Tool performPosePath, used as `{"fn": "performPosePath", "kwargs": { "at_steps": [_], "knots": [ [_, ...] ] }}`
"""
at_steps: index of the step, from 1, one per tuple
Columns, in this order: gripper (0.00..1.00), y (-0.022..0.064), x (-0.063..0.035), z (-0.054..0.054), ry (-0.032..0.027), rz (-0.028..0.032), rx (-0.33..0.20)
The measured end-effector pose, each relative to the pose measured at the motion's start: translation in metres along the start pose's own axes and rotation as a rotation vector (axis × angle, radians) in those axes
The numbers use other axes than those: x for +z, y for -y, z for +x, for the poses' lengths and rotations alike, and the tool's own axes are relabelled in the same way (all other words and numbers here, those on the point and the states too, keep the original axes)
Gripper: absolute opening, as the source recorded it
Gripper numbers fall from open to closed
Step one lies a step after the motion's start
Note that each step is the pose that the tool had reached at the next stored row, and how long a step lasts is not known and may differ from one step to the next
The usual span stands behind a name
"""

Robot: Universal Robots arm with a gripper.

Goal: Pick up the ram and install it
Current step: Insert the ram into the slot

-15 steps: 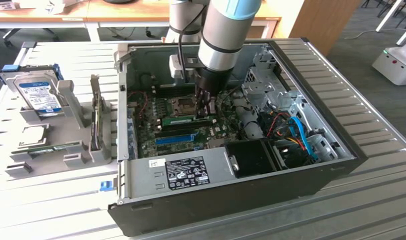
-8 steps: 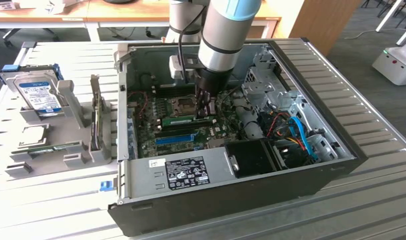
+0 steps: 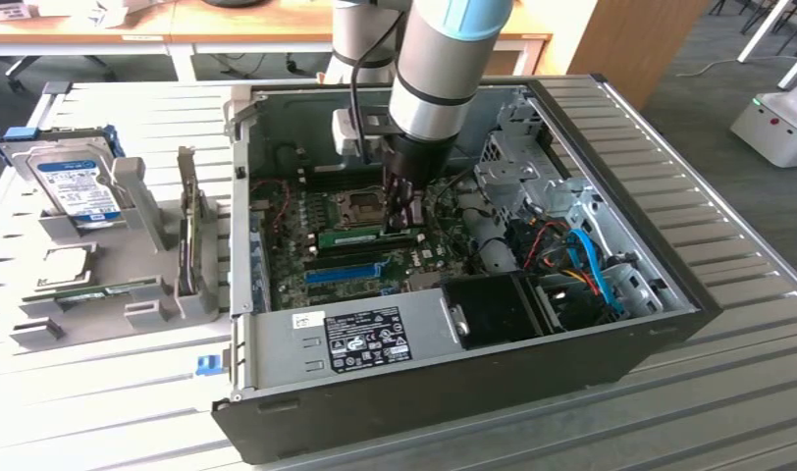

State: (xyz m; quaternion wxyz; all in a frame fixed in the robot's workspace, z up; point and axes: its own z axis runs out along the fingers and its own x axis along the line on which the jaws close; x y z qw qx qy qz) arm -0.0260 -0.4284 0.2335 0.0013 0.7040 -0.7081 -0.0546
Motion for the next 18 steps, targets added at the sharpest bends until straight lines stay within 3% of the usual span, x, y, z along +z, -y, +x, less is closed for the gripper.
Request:
{"fn": "performPosePath", "kwargs": {
  "at_steps": [18],
  "knots": [
    [0.12, -0.0013, 0.0015, 0.0001, 0.0001, 0.0002, 0.0]
  ]
}}
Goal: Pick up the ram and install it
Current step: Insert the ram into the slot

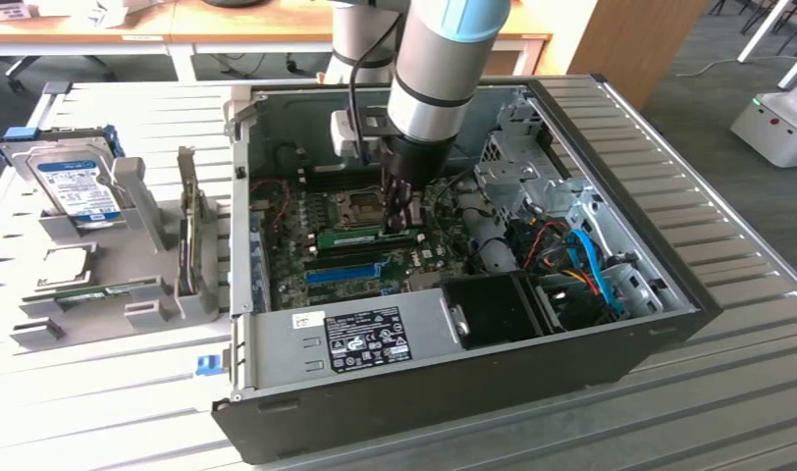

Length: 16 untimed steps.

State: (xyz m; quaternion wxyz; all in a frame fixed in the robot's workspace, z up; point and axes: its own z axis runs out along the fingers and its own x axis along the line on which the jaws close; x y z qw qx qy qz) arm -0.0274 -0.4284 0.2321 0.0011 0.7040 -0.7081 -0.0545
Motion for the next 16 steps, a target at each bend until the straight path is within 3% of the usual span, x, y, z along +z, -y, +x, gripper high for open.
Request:
{"fn": "performPosePath", "kwargs": {
  "at_steps": [16],
  "knots": [
    [0.12, 0.001, 0.002, 0.0002, -0.0001, 0.0, 0.0]
  ]
}}
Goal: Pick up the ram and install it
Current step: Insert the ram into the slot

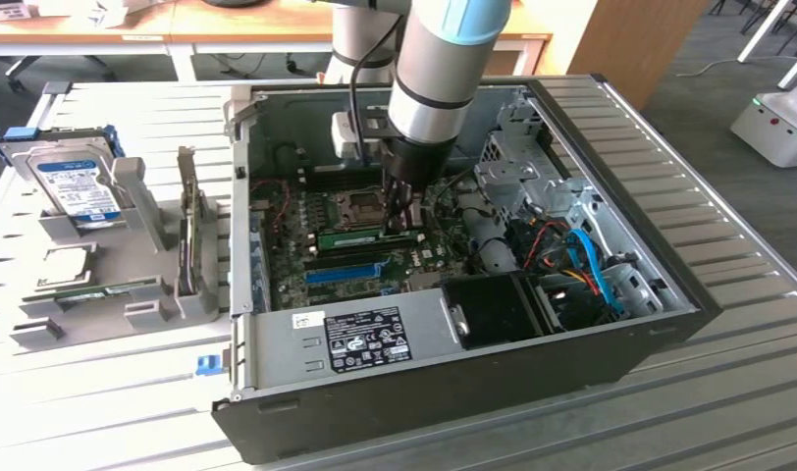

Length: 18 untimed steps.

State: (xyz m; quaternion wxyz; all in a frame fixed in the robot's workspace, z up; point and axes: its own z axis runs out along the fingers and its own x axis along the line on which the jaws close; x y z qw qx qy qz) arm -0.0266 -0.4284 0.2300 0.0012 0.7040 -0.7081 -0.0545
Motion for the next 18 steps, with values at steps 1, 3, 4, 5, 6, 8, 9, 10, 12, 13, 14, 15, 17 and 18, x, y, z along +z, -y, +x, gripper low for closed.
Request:
{"fn": "performPosePath", "kwargs": {
  "at_steps": [1, 3, 4, 5, 6, 8, 9, 10, 12, 13, 14, 15, 17, 18],
  "knots": [
    [0.12, 0.0, 0.0002, 0.0, 0.0001, 0.0, 0.0],
    [0.12, 0.0001, 0.0014, 0.0001, 0.0004, 0.0001, 0.0],
    [0.12, 0.0002, 0.0021, 0.0001, 0.0002, 0.0001, 0.0],
    [0.12, 0.0002, 0.003, 0.0002, 0.0002, 0.0, 0.0],
    [0.12, 0.0003, 0.0038, 0.0003, 0.0, -0.0001, 0.0],
    [0.12, 0.0004, 0.0057, 0.0004, 0.0, -0.0002, 0.0],
    [0.12, 0.0005, 0.0066, 0.0005, 0.0001, 0.0, 0.0],
    [0.12, 0.0006, 0.0072, 0.0005, 0.0002, 0.0001, 0.0],
    [0.12, 0.0005, 0.0074, 0.0006, -0.0001, 0.0, 0.0],
    [0.12, 0.0006, 0.0074, 0.0006, -0.0001, 0.0, 0.0],
    [0.12, 0.0006, 0.0075, 0.0006, 0.0, 0.0, 0.0],
    [0.12, 0.0006, 0.0075, 0.0006, 0.0002, 0.0, 0.0],
    [0.12, 0.0006, 0.0076, 0.0006, 0.0002, 0.0001, 0.0],
    [0.13, 0.0006, 0.0077, 0.0006, 0.0007, 0.0005, 0.0]
  ]
}}
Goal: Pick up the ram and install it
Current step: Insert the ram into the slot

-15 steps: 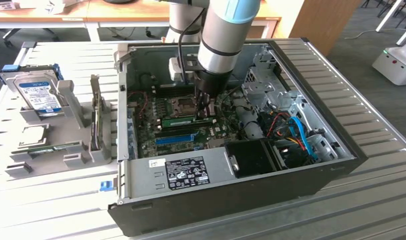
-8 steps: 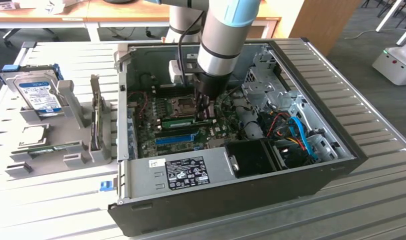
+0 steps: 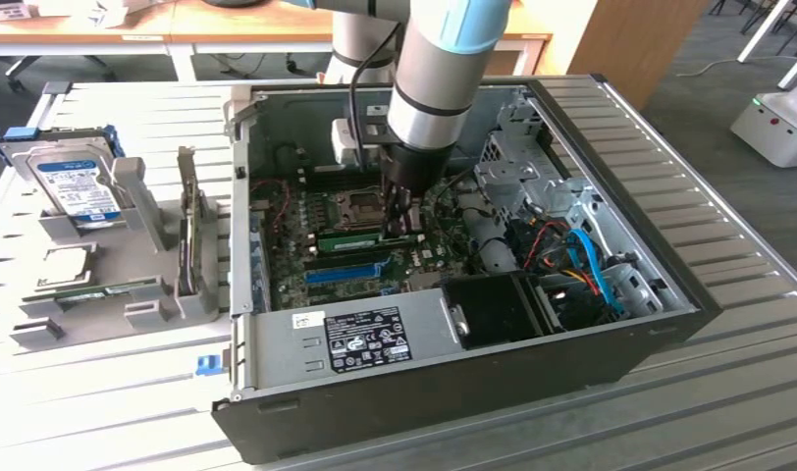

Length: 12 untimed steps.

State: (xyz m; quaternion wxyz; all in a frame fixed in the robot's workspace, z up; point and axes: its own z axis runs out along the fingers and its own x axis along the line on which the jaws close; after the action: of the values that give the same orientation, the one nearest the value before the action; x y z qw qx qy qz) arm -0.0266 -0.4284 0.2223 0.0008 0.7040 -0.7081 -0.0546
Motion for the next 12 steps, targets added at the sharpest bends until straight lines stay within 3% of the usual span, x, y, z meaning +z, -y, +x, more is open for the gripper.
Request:
{"fn": "performPosePath", "kwargs": {
  "at_steps": [5, 6, 12],
  "knots": [
    [0.25, 0.0, -0.0002, 0.0001, -0.0005, -0.0004, 0.0],
    [0.31, 0.0, -0.0002, 0.0001, -0.0005, -0.0004, 0.0],
    [0.31, 0.0, -0.0002, 0.0001, -0.0004, -0.0004, 0.0]
  ]
}}
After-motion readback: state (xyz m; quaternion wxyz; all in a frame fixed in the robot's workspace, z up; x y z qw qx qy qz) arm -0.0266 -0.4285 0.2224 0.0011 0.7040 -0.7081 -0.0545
